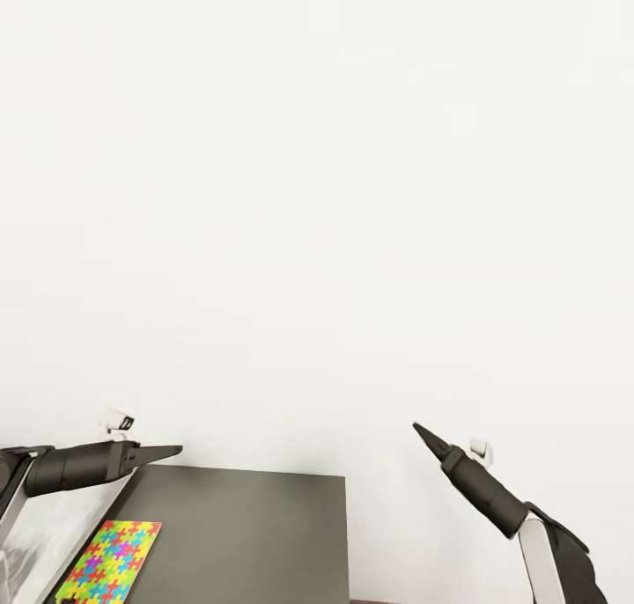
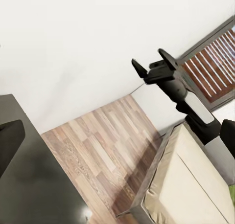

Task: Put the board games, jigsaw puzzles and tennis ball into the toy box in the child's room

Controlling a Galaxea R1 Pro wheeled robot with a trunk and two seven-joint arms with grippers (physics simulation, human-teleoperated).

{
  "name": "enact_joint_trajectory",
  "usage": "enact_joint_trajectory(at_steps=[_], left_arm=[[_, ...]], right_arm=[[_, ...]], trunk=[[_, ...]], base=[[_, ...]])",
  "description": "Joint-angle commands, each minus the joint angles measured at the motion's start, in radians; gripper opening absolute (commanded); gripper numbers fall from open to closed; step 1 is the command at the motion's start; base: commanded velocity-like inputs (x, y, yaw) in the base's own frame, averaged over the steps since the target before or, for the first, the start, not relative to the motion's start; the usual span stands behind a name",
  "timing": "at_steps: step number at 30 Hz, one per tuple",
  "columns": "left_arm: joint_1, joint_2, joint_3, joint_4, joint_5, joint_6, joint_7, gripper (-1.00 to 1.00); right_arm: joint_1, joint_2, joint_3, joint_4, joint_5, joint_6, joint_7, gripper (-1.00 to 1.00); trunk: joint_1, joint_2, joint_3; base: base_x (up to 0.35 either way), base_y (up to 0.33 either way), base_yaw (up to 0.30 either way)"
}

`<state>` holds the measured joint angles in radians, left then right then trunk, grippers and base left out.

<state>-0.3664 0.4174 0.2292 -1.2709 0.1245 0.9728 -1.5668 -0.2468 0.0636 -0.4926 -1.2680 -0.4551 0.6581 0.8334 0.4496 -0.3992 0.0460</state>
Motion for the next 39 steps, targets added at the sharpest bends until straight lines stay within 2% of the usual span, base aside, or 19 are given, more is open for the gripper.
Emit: enact_joint_trajectory(at_steps=[1, 5, 9, 17, 20, 22, 23, 26, 27, 30, 33, 34, 39], left_arm=[[0.000, -0.001, 0.000, 0.001, -0.001, 0.011, -0.004, 1.00], [0.000, -0.005, 0.001, 0.003, -0.002, 0.011, -0.004, 1.00], [0.000, -0.007, 0.001, 0.007, -0.002, 0.012, -0.004, 1.00], [-0.001, -0.007, 0.006, 0.009, -0.014, 0.017, -0.004, 1.00], [-0.002, -0.007, 0.009, 0.010, -0.027, 0.018, 0.046, 1.00], [-0.005, -0.006, 0.009, 0.011, -0.032, 0.020, 0.089, 1.00], [-0.009, -0.006, 0.009, 0.011, -0.035, 0.021, 0.137, 1.00], [-0.014, -0.007, 0.008, 0.011, -0.037, 0.023, 0.220, 1.00], [-0.017, -0.010, 0.008, 0.011, -0.037, 0.023, 0.281, 1.00], [-0.020, -0.025, 0.007, 0.013, -0.037, 0.021, 0.385, 1.00], [-0.022, -0.054, 0.005, 0.022, -0.038, 0.018, 0.500, 1.00], [-0.022, -0.078, 0.005, 0.033, -0.039, 0.013, 0.576, 1.00], [-0.025, -0.136, 0.003, 0.068, -0.041, -0.032, 0.747, 1.00]], right_arm=[[-0.001, 0.001, -0.002, -0.005, -0.003, 0.016, -0.029, 1.00], [0.000, 0.001, 0.000, -0.037, -0.004, 0.046, -0.143, 1.00], [-0.001, -0.001, 0.011, -0.057, -0.007, 0.058, -0.186, 1.00], [0.000, -0.002, 0.022, -0.075, -0.007, 0.066, -0.194, 1.00], [0.000, -0.002, 0.024, -0.077, -0.008, 0.066, -0.172, 1.00], [0.000, -0.002, 0.024, -0.078, -0.008, 0.066, -0.155, 1.00], [0.000, -0.002, 0.024, -0.079, -0.007, 0.065, -0.137, 1.00], [0.000, -0.002, 0.023, -0.084, -0.007, 0.065, -0.112, 1.00], [0.000, -0.002, 0.022, -0.093, -0.007, 0.065, -0.100, 1.00], [0.001, -0.002, 0.020, -0.110, -0.007, 0.066, -0.088, 1.00], [0.002, -0.002, 0.019, -0.126, -0.007, 0.067, -0.082, 1.00], [0.003, -0.002, 0.019, -0.134, -0.007, 0.067, -0.080, 1.00], [0.013, -0.002, 0.019, -0.144, -0.007, 0.067, -0.077, 1.00]], trunk=[[0.000, -0.001, 0.000], [0.000, -0.001, 0.000], [0.000, -0.001, 0.000], [0.000, -0.001, 0.000], [0.000, -0.001, 0.000], [0.000, -0.001, 0.000], [0.000, -0.001, 0.000], [0.000, -0.001, 0.000], [0.000, -0.001, 0.000], [0.000, -0.001, 0.000], [0.000, -0.001, -0.001], [0.000, -0.001, -0.002], [0.000, -0.001, -0.008]], base=[[0.000, 0.000, 0.000], [0.000, 0.000, 0.000], [0.000, 0.000, 0.000], [0.000, 0.000, 0.000], [0.000, 0.000, 0.000], [0.000, 0.000, 0.000], [0.000, 0.000, 0.000], [0.000, 0.000, 0.000], [0.000, 0.000, 0.000], [0.000, 0.000, 0.000], [0.000, 0.000, 0.000], [0.000, 0.000, 0.000], [0.000, 0.000, 0.000]])
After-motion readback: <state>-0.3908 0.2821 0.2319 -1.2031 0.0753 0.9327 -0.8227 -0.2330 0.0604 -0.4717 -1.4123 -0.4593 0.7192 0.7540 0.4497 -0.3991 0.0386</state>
